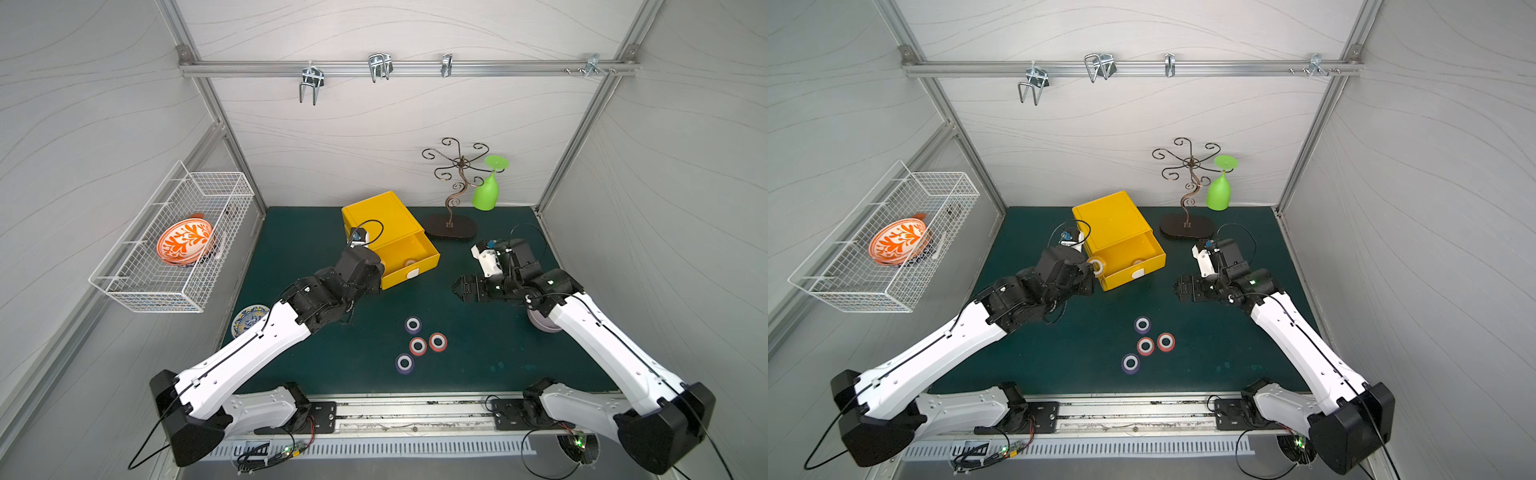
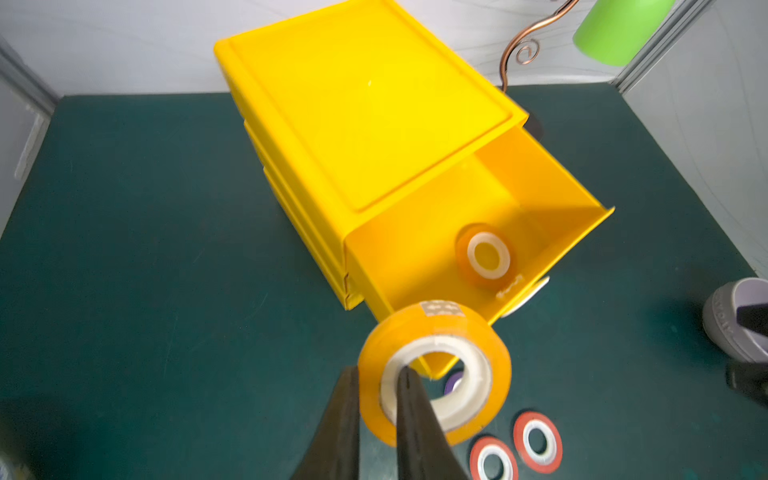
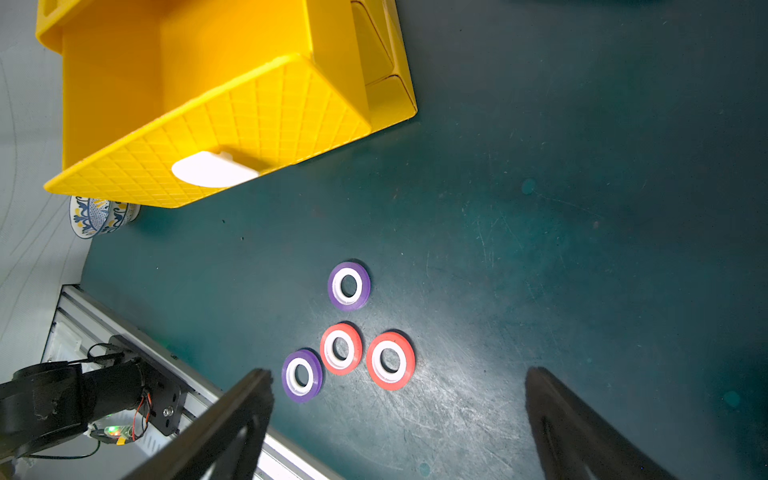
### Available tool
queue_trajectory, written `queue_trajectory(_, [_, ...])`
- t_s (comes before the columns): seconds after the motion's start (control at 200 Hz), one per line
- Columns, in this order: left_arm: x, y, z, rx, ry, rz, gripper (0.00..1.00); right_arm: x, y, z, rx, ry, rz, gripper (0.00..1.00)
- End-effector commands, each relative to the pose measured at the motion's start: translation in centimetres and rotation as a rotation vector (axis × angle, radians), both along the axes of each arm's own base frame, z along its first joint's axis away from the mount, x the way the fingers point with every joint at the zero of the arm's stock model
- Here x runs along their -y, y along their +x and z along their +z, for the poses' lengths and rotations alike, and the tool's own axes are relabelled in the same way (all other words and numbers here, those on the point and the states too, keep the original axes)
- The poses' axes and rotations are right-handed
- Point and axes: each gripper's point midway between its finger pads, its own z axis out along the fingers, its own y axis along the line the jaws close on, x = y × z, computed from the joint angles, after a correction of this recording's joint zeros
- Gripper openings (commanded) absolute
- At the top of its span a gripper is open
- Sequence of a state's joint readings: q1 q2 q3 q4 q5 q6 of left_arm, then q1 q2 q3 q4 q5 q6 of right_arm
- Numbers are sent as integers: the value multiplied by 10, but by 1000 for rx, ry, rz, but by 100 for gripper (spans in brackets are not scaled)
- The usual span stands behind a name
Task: Place the transparent tape into the drawer according to color
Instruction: Place the tape in the drawer.
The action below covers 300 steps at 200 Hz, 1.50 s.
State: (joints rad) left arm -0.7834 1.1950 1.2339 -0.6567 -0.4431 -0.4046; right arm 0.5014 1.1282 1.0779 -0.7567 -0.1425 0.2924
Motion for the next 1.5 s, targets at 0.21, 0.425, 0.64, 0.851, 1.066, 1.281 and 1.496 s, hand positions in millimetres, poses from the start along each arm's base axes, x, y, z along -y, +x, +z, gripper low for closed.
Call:
queue_trajectory(0.21, [43,45,8,41,-16,-102,0,-2,2,8,16,26,-5,99])
queue_trajectory(0.425, [42,56,-17,-5,5,-92,0,-8,5,8,7,41,12,99])
queue_trajectory(0.64, [40,58,-10,13,-7,-85,38,-22,5,12,43,47,66,99])
queue_trajectory(0.851, [28,56,21,70,-69,-72,55,-51,0,16,132,21,157,99])
queue_trajectory(1.066, [1,64,31,43,-171,-22,77,-68,4,18,234,8,180,99])
queue_trajectory(1.281, [-20,84,30,-21,-278,22,90,-82,10,14,328,19,197,99])
queue_trajectory(1.496, [-30,106,16,-116,-364,72,87,-91,15,8,364,39,196,99])
